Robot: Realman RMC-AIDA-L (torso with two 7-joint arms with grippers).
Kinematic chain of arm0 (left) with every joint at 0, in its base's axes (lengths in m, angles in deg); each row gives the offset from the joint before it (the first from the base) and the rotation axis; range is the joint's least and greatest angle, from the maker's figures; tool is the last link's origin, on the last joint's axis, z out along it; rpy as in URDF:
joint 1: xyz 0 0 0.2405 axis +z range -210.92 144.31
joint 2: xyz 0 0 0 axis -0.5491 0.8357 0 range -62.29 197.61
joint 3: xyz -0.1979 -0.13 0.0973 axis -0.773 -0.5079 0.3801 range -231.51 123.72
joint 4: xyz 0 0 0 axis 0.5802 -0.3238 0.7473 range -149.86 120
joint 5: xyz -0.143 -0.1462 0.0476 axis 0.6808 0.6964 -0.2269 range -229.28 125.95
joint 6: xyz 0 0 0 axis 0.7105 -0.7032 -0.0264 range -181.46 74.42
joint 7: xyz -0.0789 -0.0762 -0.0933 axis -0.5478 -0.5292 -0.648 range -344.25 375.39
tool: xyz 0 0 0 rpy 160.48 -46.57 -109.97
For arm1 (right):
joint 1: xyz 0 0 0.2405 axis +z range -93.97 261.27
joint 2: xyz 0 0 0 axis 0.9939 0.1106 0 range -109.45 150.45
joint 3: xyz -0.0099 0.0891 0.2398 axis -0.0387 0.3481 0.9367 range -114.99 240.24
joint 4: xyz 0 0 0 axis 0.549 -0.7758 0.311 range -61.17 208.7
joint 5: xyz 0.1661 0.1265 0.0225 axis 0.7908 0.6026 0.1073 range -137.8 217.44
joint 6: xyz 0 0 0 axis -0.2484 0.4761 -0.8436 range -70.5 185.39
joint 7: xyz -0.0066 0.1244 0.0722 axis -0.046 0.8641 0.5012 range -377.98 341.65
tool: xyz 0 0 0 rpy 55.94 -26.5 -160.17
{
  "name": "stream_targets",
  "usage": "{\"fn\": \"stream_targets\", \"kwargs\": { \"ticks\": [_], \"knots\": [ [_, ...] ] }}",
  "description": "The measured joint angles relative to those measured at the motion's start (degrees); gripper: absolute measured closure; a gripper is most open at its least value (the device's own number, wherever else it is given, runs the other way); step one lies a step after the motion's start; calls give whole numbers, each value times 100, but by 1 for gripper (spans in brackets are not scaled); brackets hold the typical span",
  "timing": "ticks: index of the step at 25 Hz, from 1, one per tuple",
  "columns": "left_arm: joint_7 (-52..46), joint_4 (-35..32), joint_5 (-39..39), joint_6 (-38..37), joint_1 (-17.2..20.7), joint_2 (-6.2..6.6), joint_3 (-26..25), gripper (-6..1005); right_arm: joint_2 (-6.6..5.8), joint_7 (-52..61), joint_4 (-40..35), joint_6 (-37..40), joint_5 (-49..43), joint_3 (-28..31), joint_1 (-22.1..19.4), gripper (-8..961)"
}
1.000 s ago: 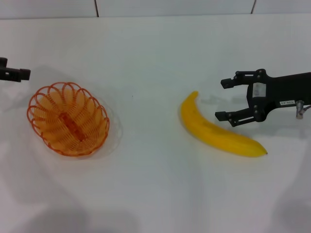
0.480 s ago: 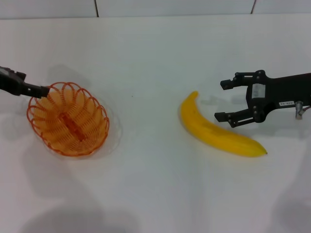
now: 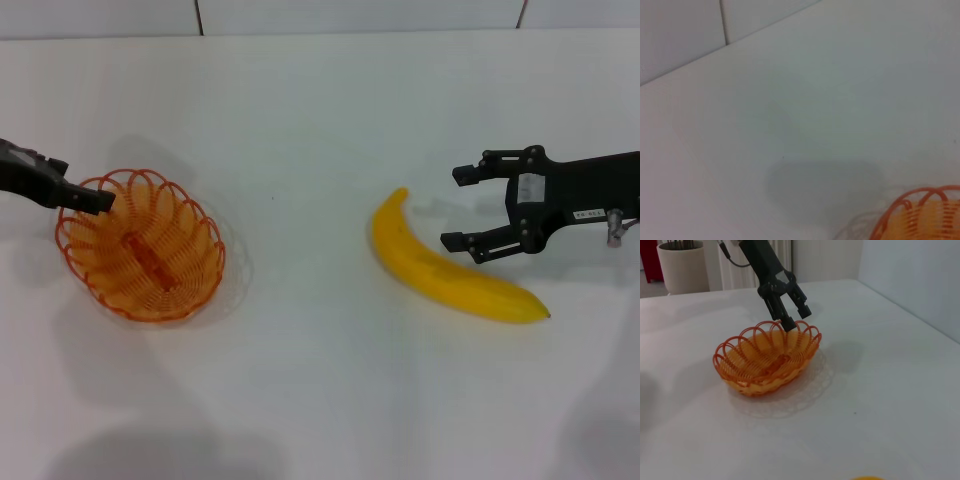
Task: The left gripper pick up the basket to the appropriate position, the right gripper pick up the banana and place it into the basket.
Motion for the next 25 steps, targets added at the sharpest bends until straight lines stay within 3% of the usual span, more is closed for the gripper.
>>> {"fn": "stream_targets", "kwargs": {
  "ticks": [11, 25],
  "knots": [
    [207, 437, -17, 338, -121, 3, 110, 92, 0, 3, -2, 0, -2, 0, 2, 50],
    [207, 456, -16, 417, -93, 0, 141, 128, 0, 9, 15, 26, -8, -8, 2, 51]
  ]
}}
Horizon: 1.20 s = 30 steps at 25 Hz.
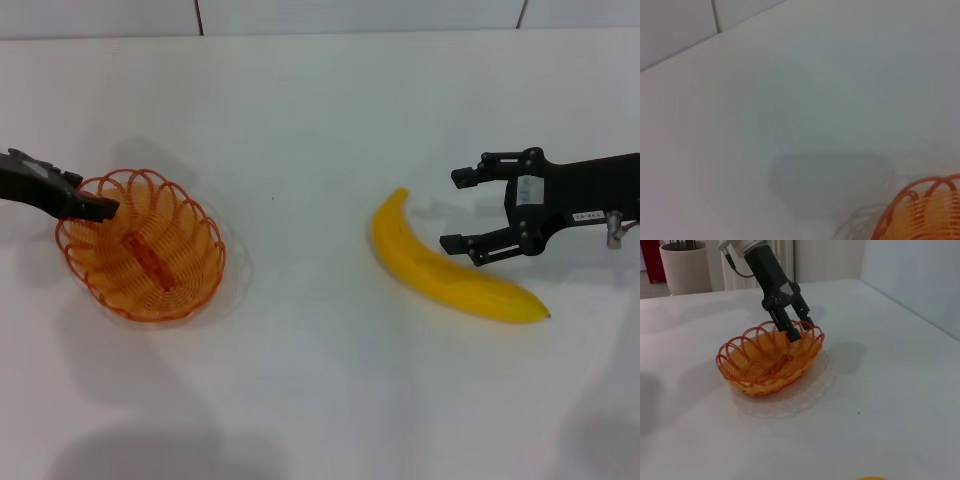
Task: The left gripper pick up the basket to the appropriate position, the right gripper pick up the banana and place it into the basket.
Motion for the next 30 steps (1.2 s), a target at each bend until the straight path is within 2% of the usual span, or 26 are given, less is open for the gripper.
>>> {"fn": "stream_targets", "kwargs": {
  "ticks": [5, 10, 21, 24, 30],
  "knots": [
    [36, -1, -3, 4, 8, 4, 3, 273, 0, 0, 1, 2, -3, 0, 0, 51],
    [80, -23, -5, 73, 28, -15, 6, 551, 0, 0, 1, -1, -3, 0, 0, 51],
    [180, -61, 78, -46, 31, -4, -37, 789, -7, 0, 72, -17, -3, 0, 0, 51],
    [145, -133, 142, -235, 31, -5, -55, 930, -9, 0, 72, -17, -3, 0, 0, 51],
    [-235, -434, 453, -616, 56, -93, -55, 935, -9, 0, 72, -17, -2, 0, 0, 52]
  ]
}}
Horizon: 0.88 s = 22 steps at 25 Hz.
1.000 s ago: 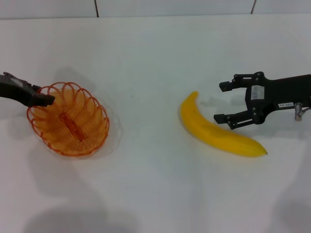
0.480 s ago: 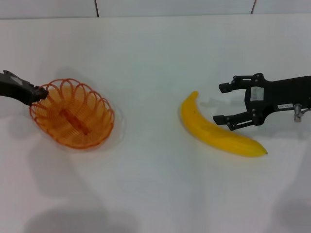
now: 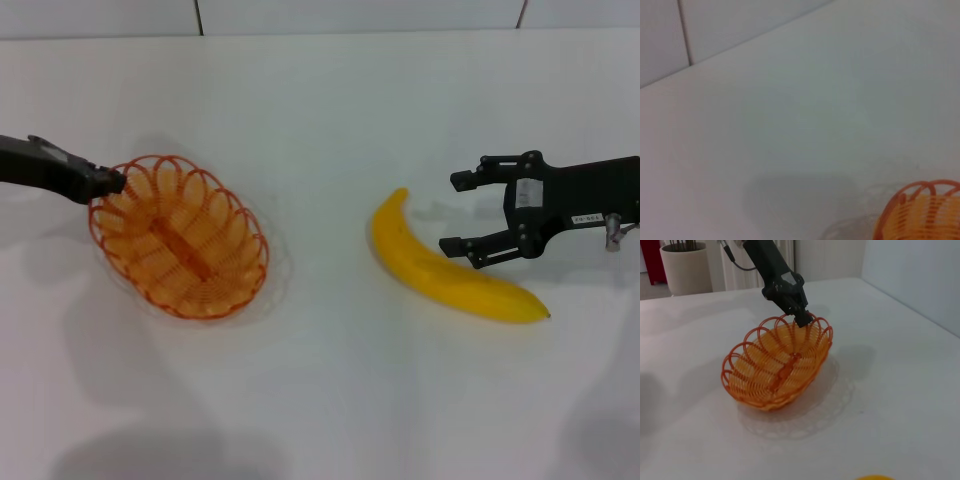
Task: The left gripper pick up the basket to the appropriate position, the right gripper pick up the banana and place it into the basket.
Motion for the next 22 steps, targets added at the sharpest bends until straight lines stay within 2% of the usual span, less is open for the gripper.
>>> {"fn": "stream_targets", "kwargs": {
  "ticks": [8, 22],
  "knots": [
    [-533, -4, 443, 202, 30, -14, -32, 937, 1, 0, 0, -4, 3, 0, 0, 52],
    [-193, 305, 1982, 745, 339, -25, -165, 936, 9, 23, 0, 13, -7, 0, 46, 52]
  ]
}}
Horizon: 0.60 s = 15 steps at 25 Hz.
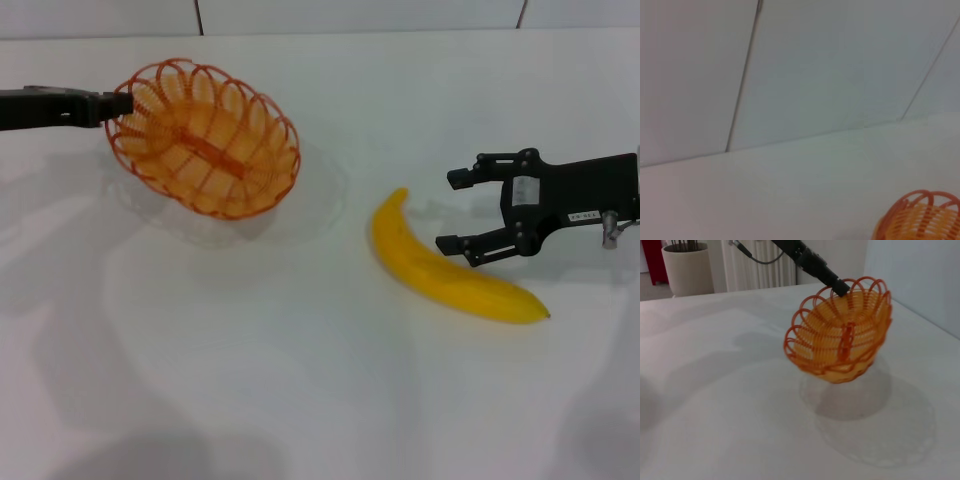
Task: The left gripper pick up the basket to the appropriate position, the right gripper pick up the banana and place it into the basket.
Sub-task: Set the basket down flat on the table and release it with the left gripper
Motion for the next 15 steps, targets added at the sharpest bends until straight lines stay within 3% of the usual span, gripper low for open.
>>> {"fn": "stream_targets", "kwargs": {
  "ticks": [15],
  "knots": [
    [-38, 969, 484, 703, -63, 31, -4, 934, -11, 326, -51, 19, -3, -309, 105, 53]
  ]
}}
